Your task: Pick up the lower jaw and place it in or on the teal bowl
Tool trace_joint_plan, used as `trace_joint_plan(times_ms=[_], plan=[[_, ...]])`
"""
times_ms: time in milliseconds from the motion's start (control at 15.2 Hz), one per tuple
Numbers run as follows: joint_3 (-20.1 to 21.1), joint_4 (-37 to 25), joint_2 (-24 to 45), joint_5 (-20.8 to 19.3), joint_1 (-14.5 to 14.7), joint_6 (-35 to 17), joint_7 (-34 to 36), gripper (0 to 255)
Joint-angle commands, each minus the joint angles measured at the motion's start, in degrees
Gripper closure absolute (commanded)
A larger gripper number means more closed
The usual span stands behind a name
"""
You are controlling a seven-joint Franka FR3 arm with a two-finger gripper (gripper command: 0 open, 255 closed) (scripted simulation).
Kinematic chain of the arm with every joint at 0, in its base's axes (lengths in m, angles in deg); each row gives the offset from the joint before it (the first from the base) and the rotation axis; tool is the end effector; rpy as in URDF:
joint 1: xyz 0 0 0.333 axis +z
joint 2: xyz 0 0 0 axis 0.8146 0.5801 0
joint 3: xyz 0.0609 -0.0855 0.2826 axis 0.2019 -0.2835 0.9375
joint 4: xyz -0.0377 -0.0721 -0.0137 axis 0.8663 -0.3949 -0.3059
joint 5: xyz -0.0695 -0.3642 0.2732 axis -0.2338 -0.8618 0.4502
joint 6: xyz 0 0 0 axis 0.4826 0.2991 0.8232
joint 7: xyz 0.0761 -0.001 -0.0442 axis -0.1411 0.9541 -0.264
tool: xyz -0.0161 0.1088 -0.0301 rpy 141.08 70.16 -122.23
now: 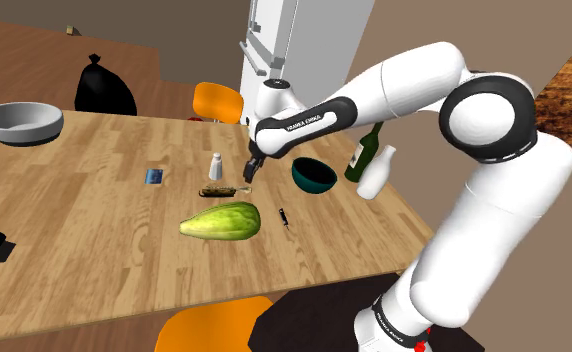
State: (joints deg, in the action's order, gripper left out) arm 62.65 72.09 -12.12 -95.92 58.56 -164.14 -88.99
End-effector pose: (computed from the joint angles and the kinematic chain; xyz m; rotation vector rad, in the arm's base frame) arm 0.6160 0.0543 0.2752 2.9244 0.7555 0.1747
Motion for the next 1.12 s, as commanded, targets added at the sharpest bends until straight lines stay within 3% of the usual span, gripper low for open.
trace_joint_plan(times_ms=[0, 396, 1056], plan=[[0.3, -3.0, 4.0, -0.5, 0.4, -2.1, -0.5, 0], [1.1, -13.4, 15.6, -1.8, 1.4, -6.0, -2.3, 0], [0.6, -14.9, 20.6, -2.5, 1.5, -9.6, -1.8, 0]])
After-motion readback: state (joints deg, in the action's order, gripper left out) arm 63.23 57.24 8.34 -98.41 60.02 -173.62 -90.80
